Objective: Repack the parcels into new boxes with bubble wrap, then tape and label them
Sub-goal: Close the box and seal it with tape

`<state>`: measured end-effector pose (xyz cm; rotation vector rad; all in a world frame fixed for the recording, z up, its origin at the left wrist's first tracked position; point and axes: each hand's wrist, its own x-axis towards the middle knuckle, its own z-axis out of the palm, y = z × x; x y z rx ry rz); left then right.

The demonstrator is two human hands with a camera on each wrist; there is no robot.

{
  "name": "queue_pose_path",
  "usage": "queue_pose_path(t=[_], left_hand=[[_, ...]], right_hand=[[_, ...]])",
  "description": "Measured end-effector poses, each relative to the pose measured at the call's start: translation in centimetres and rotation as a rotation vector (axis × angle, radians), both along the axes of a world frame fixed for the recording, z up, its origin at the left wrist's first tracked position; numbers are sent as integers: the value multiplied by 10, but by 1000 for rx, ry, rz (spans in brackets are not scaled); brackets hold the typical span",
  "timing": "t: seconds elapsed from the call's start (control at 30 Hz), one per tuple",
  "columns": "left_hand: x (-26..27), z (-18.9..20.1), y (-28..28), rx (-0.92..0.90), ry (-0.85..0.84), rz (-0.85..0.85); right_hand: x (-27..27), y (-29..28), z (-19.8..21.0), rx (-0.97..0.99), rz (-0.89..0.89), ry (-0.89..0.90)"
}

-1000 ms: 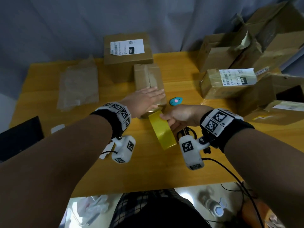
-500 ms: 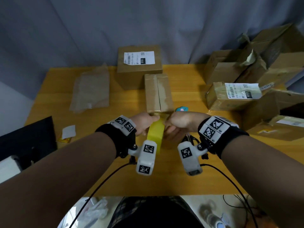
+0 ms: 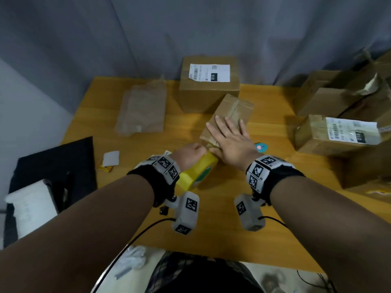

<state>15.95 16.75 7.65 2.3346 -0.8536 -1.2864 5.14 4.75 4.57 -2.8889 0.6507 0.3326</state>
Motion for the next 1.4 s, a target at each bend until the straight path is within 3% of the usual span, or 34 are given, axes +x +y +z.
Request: queue_pose_path(t=[0.23,0.43,0.83,0.93,1.0,1.07,1.17,1.23,1.33,1.4], left_hand=[[-1,-8,-20,-31,-43,-63],[14,-21,-13,109,-107,-155],[2,-14,-12,43,-173,-92],[3,-11,-11,49,-228,-108],[2,-10,-11,51,-277,-139],[1,-9,-12,52,-322,-185],[1,-13,-15,42,-430,-225],[-2,-16,-16,29,-477,-217],[-7,-18,-15,12,-475,-206],[-8,-18,-14,-30,-474,-194]], right_hand=[[-14,-11,-6,-15,-257,32],[-11,-14,-7,2,-266,4],[-9,-14,-13,-34,-285,-64],[-14,-17,-4,43,-275,-45],[-20,-22,5,150,-286,-118],[-31,-23,13,230,-355,-317],[-57,-19,16,136,-569,-465],[-74,-17,16,134,-715,-339],[-95,-7,8,180,-677,123],[-105,2,-3,244,-741,260]])
